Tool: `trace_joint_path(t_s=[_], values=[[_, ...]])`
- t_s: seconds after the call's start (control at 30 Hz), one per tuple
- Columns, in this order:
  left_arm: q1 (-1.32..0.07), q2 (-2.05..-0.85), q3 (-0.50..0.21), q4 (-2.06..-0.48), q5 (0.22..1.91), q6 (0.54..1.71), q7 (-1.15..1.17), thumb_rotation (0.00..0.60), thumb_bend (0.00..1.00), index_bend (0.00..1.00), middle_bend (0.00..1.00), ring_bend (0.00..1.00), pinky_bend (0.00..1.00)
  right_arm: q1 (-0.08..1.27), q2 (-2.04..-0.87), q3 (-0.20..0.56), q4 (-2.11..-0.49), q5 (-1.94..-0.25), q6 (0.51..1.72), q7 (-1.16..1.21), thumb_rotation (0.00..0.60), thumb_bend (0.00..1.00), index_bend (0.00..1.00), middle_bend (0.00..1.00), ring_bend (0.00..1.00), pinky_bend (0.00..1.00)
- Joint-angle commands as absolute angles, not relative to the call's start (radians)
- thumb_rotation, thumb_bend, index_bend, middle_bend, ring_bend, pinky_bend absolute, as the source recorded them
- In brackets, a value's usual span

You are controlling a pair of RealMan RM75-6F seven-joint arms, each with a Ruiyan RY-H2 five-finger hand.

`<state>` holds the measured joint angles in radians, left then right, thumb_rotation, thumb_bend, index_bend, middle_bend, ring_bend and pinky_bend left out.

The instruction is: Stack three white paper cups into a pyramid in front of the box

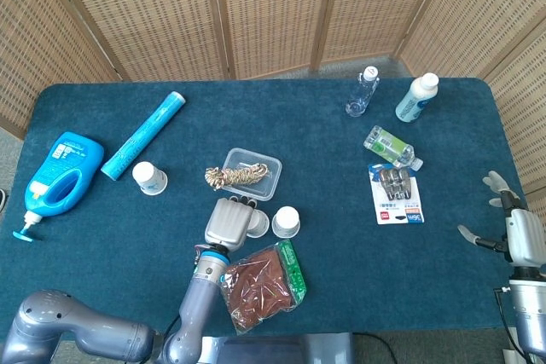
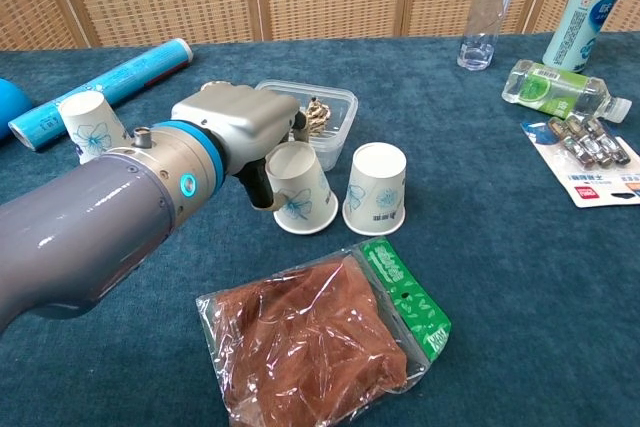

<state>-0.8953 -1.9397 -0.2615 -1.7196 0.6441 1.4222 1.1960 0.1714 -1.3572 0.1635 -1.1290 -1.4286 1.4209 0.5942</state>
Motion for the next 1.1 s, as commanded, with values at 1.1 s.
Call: trace_joint_path(t_s=[1.1], values=[[-0.825,-1.640,-0.211,-2.072,0.654,1.390,1.090,0.600,0.35,0.07,0.00,0.02,0.42,0.172,-1.365,0.151,-1.125,-1.441,1.415,0.580,0.600,0.00,0.07,0.22,0.21,0.35]])
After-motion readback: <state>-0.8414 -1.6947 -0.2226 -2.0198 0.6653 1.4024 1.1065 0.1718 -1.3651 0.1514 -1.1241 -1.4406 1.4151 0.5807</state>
